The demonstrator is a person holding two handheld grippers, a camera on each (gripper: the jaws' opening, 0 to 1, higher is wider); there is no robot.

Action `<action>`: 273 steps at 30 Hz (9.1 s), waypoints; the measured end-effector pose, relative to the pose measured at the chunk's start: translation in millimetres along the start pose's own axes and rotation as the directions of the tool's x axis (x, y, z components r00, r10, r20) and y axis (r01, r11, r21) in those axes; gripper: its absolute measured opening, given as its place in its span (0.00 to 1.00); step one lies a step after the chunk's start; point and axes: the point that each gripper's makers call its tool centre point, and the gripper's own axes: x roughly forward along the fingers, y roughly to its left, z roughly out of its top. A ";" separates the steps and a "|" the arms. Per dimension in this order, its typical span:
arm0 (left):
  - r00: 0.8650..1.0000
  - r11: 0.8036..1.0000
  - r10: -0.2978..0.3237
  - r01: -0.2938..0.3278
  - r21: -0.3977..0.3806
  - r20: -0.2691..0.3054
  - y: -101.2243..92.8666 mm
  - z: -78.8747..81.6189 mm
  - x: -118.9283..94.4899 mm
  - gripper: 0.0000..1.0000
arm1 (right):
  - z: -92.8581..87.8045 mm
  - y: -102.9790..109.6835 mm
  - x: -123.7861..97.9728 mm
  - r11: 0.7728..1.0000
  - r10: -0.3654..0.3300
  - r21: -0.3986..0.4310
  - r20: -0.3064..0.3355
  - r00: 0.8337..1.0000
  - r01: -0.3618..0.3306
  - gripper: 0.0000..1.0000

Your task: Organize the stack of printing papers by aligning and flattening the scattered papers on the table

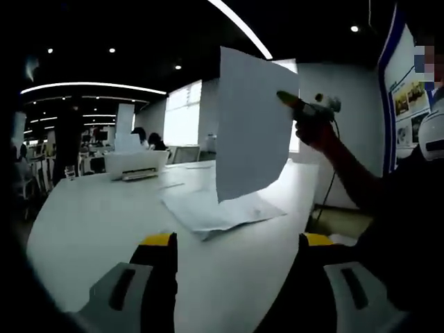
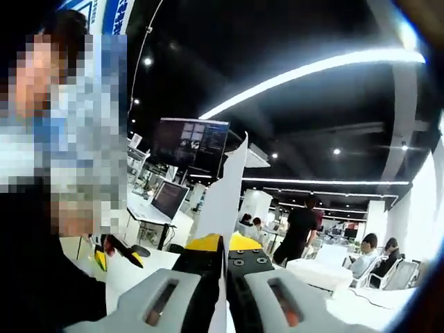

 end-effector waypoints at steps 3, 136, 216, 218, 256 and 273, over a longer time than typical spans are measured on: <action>1.000 1.000 0.004 -0.004 0.002 0.008 1.0 2.3 -0.2 0.74 | 5.8 6.6 1.3 0.999 0.029 0.015 0.013 1.000 -0.029 0.00; 0.910 0.952 -0.298 0.304 0.024 0.288 -51.9 64.3 21.4 0.05 | -14.3 69.7 27.7 0.927 0.230 0.295 0.045 0.972 -0.233 0.16; 0.968 0.994 0.110 -0.107 -0.026 0.226 106.0 -14.5 37.3 0.06 | -117.9 56.0 -51.9 0.970 -0.051 0.211 -0.316 0.947 0.123 0.23; 0.967 0.994 0.112 -0.109 -0.028 0.229 107.7 -16.3 36.3 0.06 | -117.1 54.1 -54.0 0.969 -0.060 0.212 -0.309 0.949 0.130 0.24; 0.959 0.991 0.136 -0.134 -0.026 0.247 117.4 -23.4 24.5 0.06 | -157.4 39.6 -104.4 0.940 -0.175 0.184 -0.460 0.871 0.286 0.40; 0.960 0.990 0.142 -0.143 -0.012 0.242 118.7 -23.8 24.9 0.06 | -175.0 7.4 -115.6 0.913 -0.265 0.136 -0.519 0.812 0.385 0.59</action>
